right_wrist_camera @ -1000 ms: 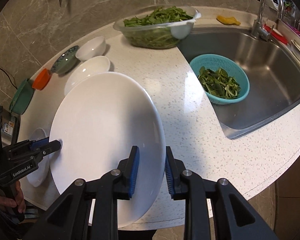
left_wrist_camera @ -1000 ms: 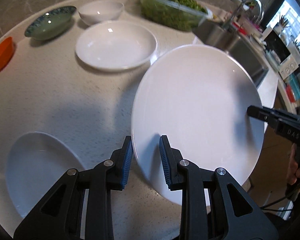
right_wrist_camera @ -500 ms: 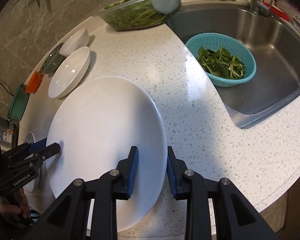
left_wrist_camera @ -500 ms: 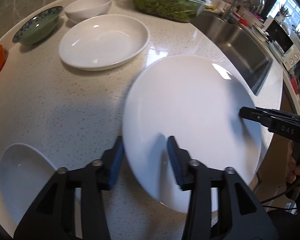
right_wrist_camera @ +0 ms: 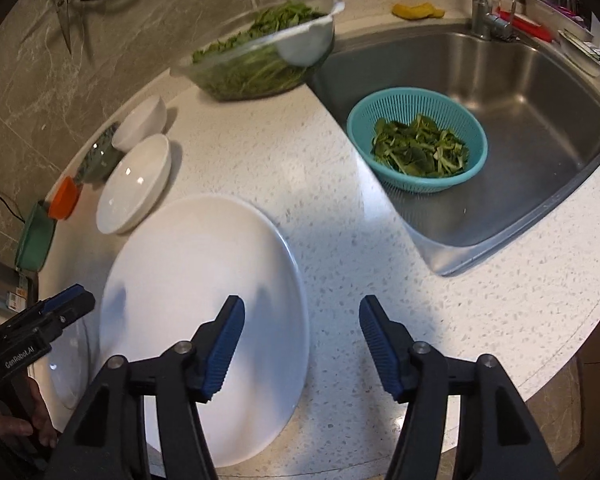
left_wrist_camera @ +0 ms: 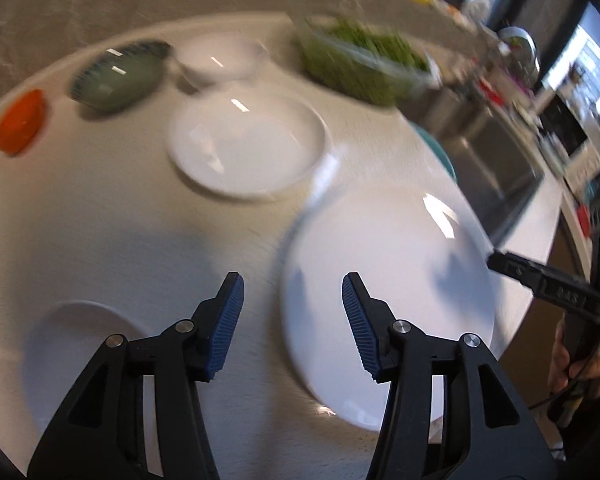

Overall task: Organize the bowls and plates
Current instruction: 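Move both grippers to the second white plate and close on its rim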

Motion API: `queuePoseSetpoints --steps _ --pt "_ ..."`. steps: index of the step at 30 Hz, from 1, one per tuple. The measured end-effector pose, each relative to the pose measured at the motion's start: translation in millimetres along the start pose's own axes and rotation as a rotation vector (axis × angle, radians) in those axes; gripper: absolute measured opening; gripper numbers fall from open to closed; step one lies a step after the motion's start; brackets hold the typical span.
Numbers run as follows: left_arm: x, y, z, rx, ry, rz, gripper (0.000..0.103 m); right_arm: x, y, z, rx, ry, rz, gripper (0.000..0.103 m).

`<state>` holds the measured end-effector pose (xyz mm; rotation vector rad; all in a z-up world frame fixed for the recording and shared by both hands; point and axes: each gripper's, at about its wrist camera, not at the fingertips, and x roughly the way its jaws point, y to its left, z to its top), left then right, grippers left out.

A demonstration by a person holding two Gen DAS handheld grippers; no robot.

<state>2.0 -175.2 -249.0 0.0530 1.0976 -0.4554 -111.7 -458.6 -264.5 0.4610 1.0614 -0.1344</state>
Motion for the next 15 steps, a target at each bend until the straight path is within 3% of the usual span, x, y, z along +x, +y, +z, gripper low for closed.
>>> queuePoseSetpoints --steps 4,7,15 --pt "-47.3 40.4 5.8 -0.075 -0.087 0.098 0.059 -17.7 39.0 10.0 -0.092 -0.038 0.056 0.063" --pt "-77.2 80.6 -2.6 -0.149 -0.123 0.146 0.060 -16.6 76.8 13.1 -0.176 -0.040 0.107 0.065" --pt "-99.5 172.9 -60.0 -0.295 -0.047 0.244 0.060 19.4 191.0 -13.1 -0.407 0.088 0.268 0.065"
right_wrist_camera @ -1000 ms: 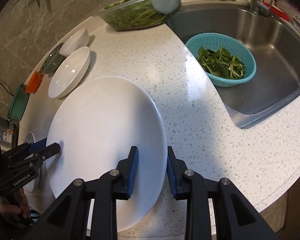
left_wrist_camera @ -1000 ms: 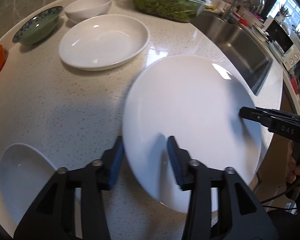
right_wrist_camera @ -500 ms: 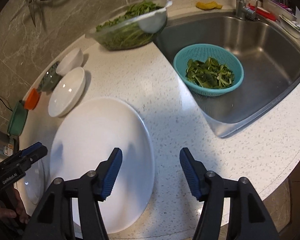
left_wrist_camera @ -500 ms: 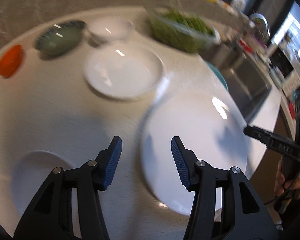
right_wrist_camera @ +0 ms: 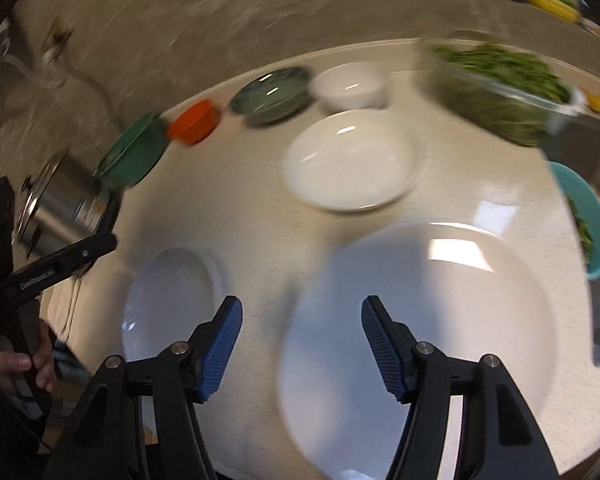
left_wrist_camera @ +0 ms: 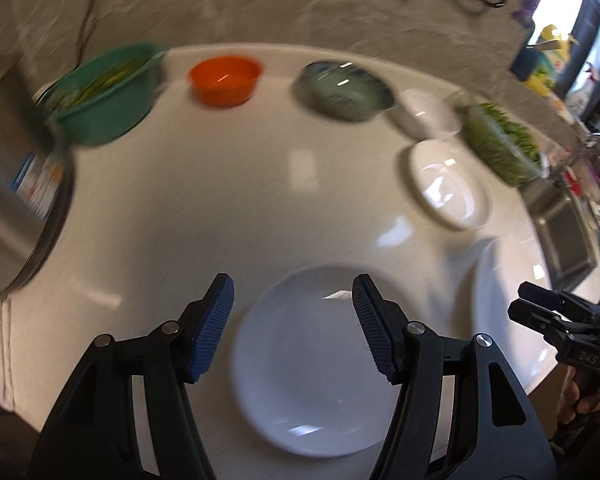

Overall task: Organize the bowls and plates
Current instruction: 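Move both grippers to the second white plate and close on its rim, then carry the second plate and lower it onto the first plate, open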

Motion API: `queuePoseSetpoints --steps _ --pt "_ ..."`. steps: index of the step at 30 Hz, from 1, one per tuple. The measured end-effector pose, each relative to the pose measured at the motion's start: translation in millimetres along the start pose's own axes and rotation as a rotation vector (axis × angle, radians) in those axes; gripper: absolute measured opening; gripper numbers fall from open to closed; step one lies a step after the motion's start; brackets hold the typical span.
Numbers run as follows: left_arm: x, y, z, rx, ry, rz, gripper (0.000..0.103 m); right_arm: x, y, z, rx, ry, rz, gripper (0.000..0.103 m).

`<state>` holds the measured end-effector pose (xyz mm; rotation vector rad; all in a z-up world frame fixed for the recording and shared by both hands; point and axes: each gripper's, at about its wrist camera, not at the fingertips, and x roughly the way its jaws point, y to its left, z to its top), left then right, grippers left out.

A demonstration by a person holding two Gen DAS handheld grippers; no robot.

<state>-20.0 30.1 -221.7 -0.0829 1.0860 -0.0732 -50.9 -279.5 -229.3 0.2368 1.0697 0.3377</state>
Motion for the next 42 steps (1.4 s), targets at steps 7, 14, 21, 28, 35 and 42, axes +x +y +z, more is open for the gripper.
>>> queuePoseSetpoints --steps 7,14,21,28,35,42 --pt "24.7 50.7 -47.4 -0.070 0.120 -0.030 0.060 59.5 56.2 -4.4 -0.077 0.165 0.034 0.065" --pt "47.2 64.2 -71.1 -0.077 0.160 -0.048 0.054 86.0 70.4 -8.4 -0.056 0.227 0.035 0.054" --pt "59.0 67.1 -78.0 -0.096 0.195 -0.082 0.033 97.6 66.8 -11.2 -0.020 0.224 0.035 0.038" --pt "67.8 62.2 -68.7 -0.103 0.198 -0.106 0.027 106.0 69.7 -14.1 -0.027 0.234 0.023 0.028" --pt "73.2 53.9 -60.2 -0.092 0.190 -0.116 0.018 108.0 66.5 -13.3 -0.028 0.226 0.009 0.013" --pt "71.3 55.5 -54.8 -0.111 0.177 -0.121 0.018 104.4 74.4 -12.9 -0.076 0.205 -0.007 0.013"
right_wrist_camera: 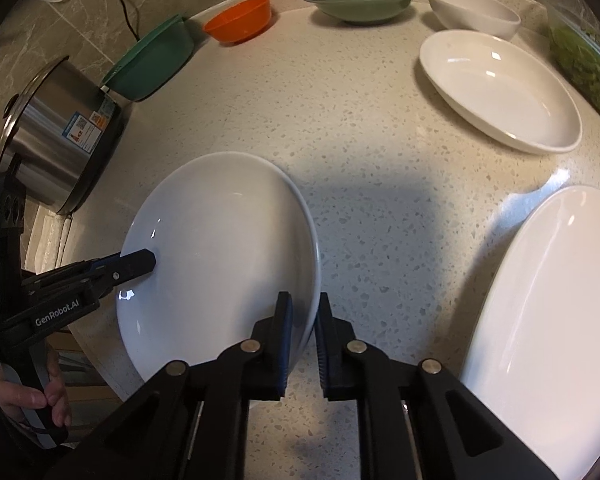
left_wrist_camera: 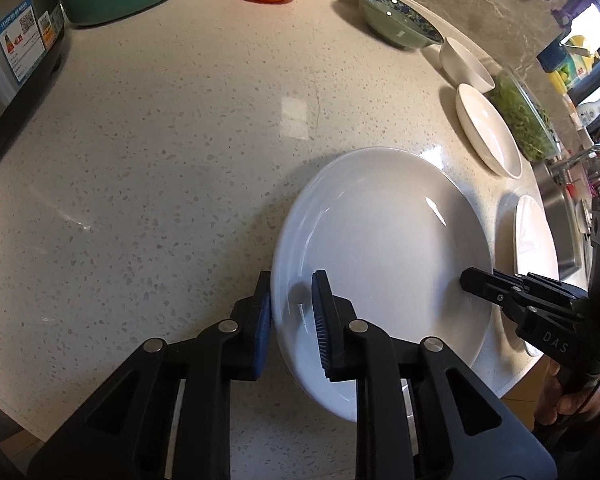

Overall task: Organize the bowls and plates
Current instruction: 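Carry the second plate and lower it onto the first plate, open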

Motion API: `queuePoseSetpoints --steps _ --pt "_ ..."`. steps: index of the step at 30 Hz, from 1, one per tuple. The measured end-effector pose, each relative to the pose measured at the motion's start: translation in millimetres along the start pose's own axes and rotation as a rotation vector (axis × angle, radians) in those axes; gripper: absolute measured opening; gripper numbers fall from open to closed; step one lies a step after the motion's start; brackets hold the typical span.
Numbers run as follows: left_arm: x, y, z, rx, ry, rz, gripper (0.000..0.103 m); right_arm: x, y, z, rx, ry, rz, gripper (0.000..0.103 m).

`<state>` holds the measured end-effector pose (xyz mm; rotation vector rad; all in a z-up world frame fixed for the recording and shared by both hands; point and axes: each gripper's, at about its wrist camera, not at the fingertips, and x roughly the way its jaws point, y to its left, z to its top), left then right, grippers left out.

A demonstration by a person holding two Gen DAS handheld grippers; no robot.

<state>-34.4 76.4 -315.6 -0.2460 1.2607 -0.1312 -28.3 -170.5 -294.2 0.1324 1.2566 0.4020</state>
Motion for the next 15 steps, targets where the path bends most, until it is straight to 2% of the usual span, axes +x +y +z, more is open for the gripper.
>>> queuePoseSetpoints --steps 7,15 --pt "-18.0 -19.7 8.0 0.042 -0.033 -0.004 0.018 -16.5 -4.0 1.2 0.013 -0.034 -0.003 0.013" --pt "-26.4 -68.6 22.0 0.136 -0.045 -0.049 0.018 -46.3 -28.5 -4.2 0.090 -0.082 -0.023 0.013"
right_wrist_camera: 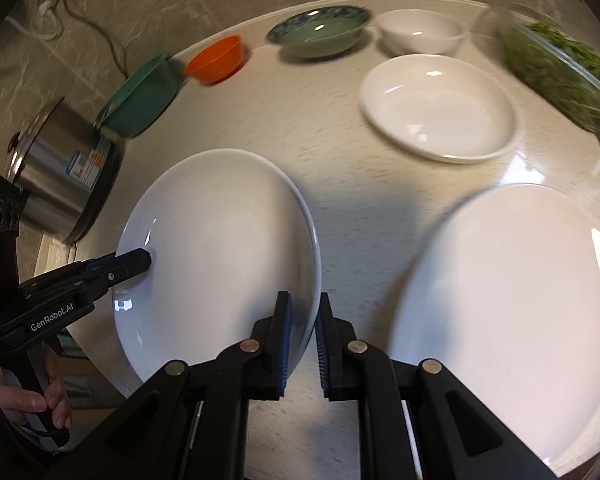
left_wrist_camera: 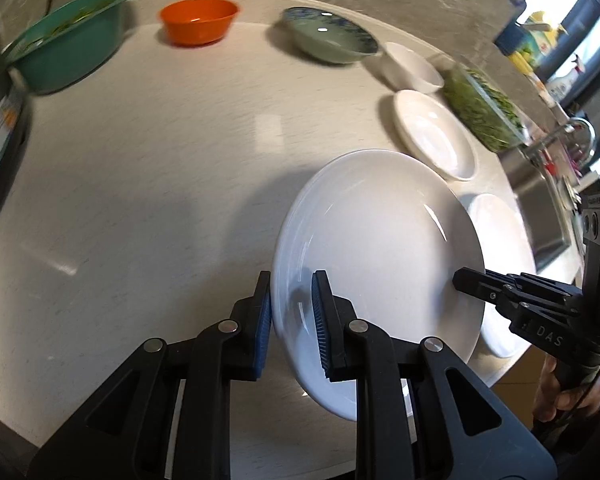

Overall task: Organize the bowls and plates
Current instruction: 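Carry the second plate and lower it onto the first plate, open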

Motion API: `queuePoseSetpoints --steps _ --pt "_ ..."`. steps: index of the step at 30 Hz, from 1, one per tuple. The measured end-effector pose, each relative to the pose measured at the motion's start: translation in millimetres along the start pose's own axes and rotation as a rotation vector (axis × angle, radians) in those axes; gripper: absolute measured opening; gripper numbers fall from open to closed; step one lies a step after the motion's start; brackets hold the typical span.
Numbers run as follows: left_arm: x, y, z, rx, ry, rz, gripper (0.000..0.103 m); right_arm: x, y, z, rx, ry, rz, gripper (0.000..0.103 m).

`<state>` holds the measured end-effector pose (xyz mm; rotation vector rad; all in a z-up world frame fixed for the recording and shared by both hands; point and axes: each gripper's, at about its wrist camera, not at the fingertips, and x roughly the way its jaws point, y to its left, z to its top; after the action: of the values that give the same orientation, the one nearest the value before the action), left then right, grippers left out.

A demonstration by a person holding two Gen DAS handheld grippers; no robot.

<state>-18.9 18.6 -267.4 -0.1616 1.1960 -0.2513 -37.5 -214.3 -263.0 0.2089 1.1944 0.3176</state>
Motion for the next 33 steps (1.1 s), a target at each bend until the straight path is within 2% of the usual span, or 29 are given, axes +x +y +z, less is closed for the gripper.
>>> queuePoseSetpoints --steps 6,17,23,33 --pt "15.2 -57.1 10.7 0.099 0.014 -0.039 0.018 -25.9 -39.7 -7.4 0.098 -0.044 -0.040 0.014" --pt "60.8 -169.3 18.8 0.305 0.095 -0.119 0.018 -71.3 -120.4 -37.7 0.269 -0.109 -0.139 0.014" --pt "86.7 -204.1 15.1 0.398 0.140 -0.137 0.018 -84.1 -158.1 -56.0 0.351 -0.114 -0.172 0.014" --pt "121.3 -234.2 16.0 0.439 0.191 -0.116 0.018 -86.8 -190.1 -73.7 0.413 -0.092 -0.187 0.014"
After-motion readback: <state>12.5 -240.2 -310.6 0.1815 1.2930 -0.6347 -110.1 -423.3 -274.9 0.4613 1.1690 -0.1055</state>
